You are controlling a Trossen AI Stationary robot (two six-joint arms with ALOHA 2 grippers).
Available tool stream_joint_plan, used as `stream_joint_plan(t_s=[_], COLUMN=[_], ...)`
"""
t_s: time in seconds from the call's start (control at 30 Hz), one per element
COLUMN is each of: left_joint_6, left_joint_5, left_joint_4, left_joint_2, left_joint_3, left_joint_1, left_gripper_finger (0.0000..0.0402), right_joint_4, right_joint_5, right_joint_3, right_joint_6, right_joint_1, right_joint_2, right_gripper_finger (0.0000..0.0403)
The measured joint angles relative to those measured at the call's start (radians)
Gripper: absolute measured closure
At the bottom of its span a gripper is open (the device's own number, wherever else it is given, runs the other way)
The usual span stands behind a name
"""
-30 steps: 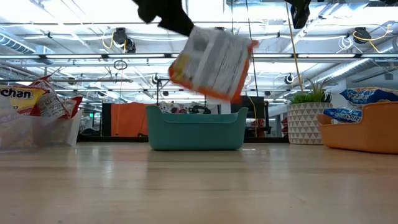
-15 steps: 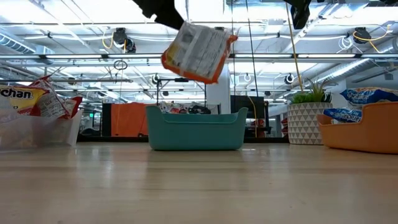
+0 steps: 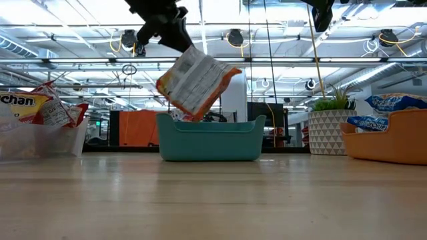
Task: Sort Maruchan noodles
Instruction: Put the top orange noodle pack into the green bin
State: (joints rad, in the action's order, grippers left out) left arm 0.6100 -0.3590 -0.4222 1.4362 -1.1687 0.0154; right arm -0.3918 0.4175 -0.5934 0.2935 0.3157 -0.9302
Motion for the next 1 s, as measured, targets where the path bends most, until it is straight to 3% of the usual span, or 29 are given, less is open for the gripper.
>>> stream_joint_plan(t_s=[0.43,0.63,1.0], left_joint_6=[0.193,0.241,0.38], left_joint_5=[0.126,0.252,0.261], left_joint_4=[-0.068,-0.07,-0.077], left_joint_2=[0.004,0.004,0.004], left_joint_3=[0.0,0.0,0.0], left_joint_1=[0.081,0.094,0.096], left_gripper_finger=[0.0394,0.0394,0.0394], right_joint_4=[0.003,0.003,0.005], right_joint_5=[0.0,0.001,0.001], right_joint_3=[0.0,0.0,0.001], right_joint_6=[-0.001,-0.003,-0.003], right_joint_1=[0.0,0.0,0.0], right_joint_2=[0.0,0.0,0.0], right_gripper_finger=[0.0355,0.0355,0.0355])
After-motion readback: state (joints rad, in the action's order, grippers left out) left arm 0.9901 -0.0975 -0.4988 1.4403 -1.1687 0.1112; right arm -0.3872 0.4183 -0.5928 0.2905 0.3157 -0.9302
